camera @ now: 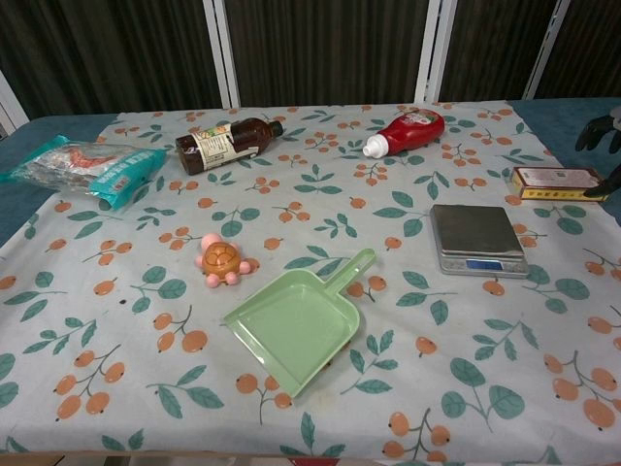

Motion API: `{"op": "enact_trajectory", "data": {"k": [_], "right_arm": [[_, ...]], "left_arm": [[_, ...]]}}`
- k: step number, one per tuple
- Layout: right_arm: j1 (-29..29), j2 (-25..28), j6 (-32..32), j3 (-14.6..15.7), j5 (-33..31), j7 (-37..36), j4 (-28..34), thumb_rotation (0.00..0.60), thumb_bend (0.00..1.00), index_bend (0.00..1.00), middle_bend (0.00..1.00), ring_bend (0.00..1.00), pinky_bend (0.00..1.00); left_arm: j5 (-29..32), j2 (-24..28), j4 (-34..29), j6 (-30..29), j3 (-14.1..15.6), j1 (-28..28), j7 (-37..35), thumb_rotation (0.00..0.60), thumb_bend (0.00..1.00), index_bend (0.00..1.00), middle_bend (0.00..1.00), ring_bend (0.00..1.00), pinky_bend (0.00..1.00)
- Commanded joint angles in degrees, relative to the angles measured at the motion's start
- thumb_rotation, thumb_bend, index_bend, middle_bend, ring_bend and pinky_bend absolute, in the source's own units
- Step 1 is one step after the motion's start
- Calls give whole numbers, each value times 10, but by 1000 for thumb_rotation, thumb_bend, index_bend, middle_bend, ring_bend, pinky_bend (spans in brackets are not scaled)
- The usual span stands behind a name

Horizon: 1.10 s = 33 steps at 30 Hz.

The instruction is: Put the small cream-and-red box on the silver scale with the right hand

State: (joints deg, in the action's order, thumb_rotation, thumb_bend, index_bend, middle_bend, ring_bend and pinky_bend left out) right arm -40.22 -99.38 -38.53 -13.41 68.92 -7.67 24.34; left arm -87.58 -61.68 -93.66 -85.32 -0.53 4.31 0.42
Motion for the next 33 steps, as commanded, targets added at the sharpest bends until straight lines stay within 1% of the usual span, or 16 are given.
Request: {"op": "enact_trajectory", "data": {"k": [1,9,15,19,21,27,31,33], "right_arm": [[-13,-23,15,5,11,-21,-34,600,263,442,369,366,466],[-26,-57,29,13,30,-54,-93,600,306,516,423,422,530],[-32,-73,45,13,34,-62,-121,600,311,529,432,428,538],[-33,-80,50,14,38,-66,-132,600,329,559,454,456,563],[-33,-83,47,15,41,-69,-136,600,335,598,487,490,591],[-32,-89,43,13,43,-72,-145,600,343,780,636,632,714],[-31,-89,44,11,43,-73,-146,600,342,860,699,686,749],[-31,-89,44,11,44,-73,-145,600,344,874,711,697,756]], "left_arm": [[0,-1,1,-1,-1,0,-1,600,433,237,133,146,339],[0,0,1,-1,0,-1,-3,600,432,238,133,146,339],[-7,1,1,-7,6,-7,-5,600,433,238,132,146,340],[-4,0,2,-3,3,-4,-6,600,432,238,132,146,339],[-2,1,2,-1,1,-3,-7,600,433,238,133,146,340],[-4,1,1,-2,3,-5,-7,600,433,238,132,146,340],[-6,0,2,-3,5,-6,-7,600,433,238,132,146,340],[-7,0,2,-4,5,-6,-6,600,433,238,132,146,340]]}}
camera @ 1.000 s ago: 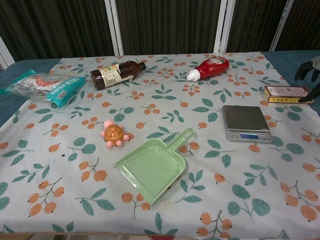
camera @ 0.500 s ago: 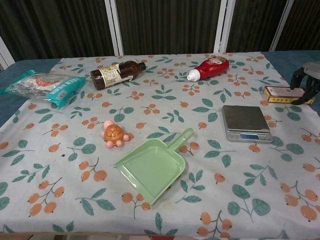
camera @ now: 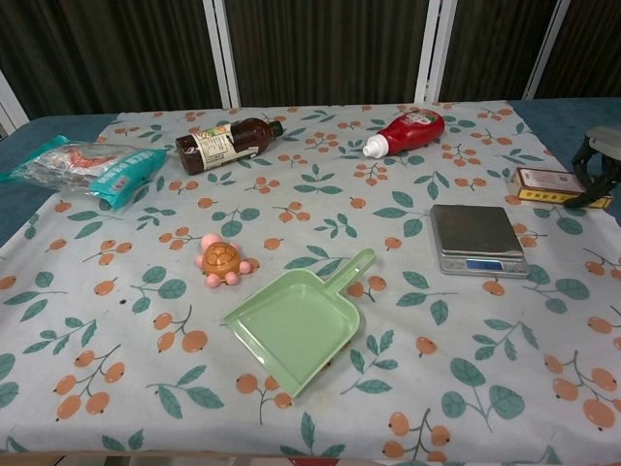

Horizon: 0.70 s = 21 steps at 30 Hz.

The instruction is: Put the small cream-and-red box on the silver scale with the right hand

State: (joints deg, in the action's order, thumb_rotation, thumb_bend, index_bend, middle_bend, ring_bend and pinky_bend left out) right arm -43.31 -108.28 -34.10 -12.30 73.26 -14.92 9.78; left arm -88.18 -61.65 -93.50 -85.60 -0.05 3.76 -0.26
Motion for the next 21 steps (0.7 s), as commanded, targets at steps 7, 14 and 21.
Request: {"op": "enact_trajectory", "data": {"k": [7,14,21], "right_arm": [[7,10,-23,3,10,-25,19,600,383,911,754,729,776],[24,29,-84,25,44,-91,58,600,639,929,794,772,814],[48,53,-200,50,86,-143,117,600,667,930,796,777,825]], "left_arm": [[3,2,-1,4,-3,3,-2,600,434,238,132,146,340],[3,2,-1,4,-4,4,-3,600,434,238,132,146,340],[2,2,-1,3,-3,3,-3,600,433,238,132,146,341]]}}
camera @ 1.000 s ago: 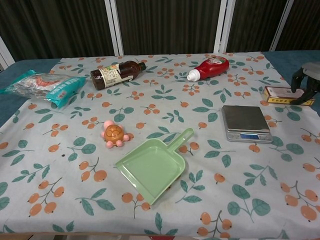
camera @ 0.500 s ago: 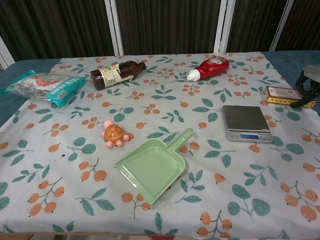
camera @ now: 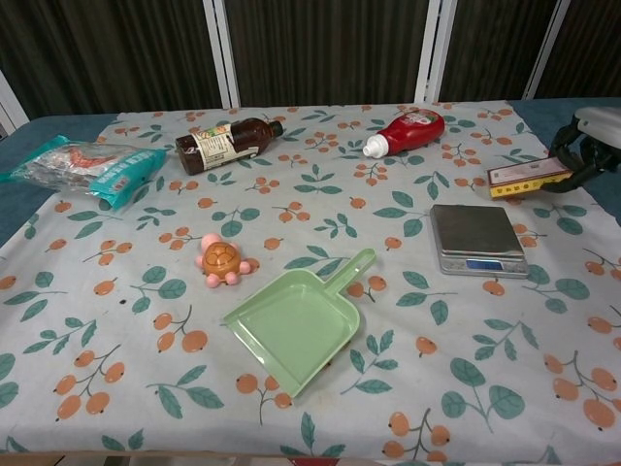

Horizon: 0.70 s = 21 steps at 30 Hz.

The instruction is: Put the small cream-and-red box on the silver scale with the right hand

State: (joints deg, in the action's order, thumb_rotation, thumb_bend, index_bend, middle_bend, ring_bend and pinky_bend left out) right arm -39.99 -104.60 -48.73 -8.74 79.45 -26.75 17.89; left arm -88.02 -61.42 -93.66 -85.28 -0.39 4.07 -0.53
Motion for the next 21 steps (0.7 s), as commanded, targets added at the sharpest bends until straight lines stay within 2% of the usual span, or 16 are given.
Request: {"op": "enact_trajectory", "data": {"k": [1,5,11,17,21], "right_arm": [[18,20,-69,17,29,-28,47,600,667,930,796,777,825],[32,43,-129,25,47,-32,104,600,667,930,795,777,825],[43,81,-187,40,77,-25,204,600,666,930,795,777,825],[45,115,-169,72,103,-16,290,600,666,930,795,777,825],[47,116,-156,78,102,17,304,600,666,930,795,777,825]], "left_arm": [[1,0,0,1,0,0,0,600,434,238,132,146,341],[-1,0,0,0,-1,1,-2,600,433,238,132,146,341],[-2,0,0,-2,-1,0,-3,600,433,238,132,146,341],[-2,1,-1,-1,-2,2,-6,600,433,238,132,146,342],[-1,1,0,-2,-3,2,-9,600,434,238,132,146,341]]}}
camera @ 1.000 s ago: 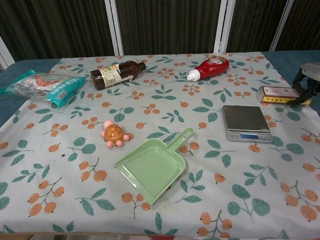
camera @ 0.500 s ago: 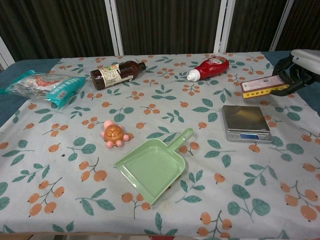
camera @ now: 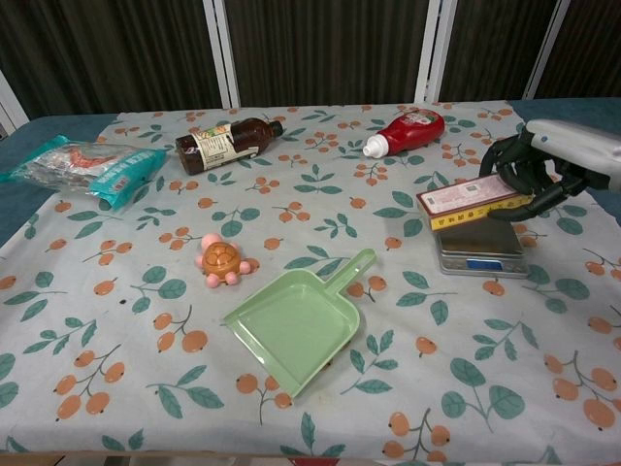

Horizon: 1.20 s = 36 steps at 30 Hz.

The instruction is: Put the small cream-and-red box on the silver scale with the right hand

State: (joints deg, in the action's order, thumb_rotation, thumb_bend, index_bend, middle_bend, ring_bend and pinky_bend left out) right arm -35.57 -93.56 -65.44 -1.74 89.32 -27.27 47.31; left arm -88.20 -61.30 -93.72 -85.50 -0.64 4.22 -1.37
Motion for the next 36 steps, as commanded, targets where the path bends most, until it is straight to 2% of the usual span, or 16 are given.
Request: {"op": "enact_trajectory", "data": {"k": [1,12,15,18,21,23,28,31,36], "right_arm": [[4,5,13,8,2,29,11,600,666,930,795,777,825],[34,11,-10,-3,-22,135,38,600,666,929,796,772,825],[41,26,13,-6,-43,190,66,600,666,911,782,712,815],[45,48,39,-10,-68,233,110,600,646,786,672,611,765],[45,71,69,-11,-88,259,151,600,568,599,524,475,669],[42,86,91,-11,-98,266,174,600,495,446,400,329,543],[42,109,102,-8,-96,259,206,600,329,198,187,79,314],[48,111,80,-9,-83,243,203,600,302,132,104,4,228],[62,122,31,-7,-52,206,207,600,295,123,65,0,188]], "left_arm": [[0,0,0,0,0,0,-2,600,434,238,132,147,341],[1,1,0,1,1,-1,-2,600,433,239,132,148,342],[1,1,-1,0,1,-2,0,600,433,239,132,148,342],[0,0,-1,-1,2,-3,1,600,433,239,133,148,342],[1,0,-1,-1,3,-3,4,600,434,239,133,149,342],[0,0,-2,-2,3,-4,4,600,434,239,133,149,342],[-4,0,-1,-6,6,-8,4,600,433,238,133,150,342],[-4,0,-1,-7,7,-8,5,600,433,239,133,150,343],[0,0,-2,1,0,-1,6,600,432,239,133,150,342]]}}
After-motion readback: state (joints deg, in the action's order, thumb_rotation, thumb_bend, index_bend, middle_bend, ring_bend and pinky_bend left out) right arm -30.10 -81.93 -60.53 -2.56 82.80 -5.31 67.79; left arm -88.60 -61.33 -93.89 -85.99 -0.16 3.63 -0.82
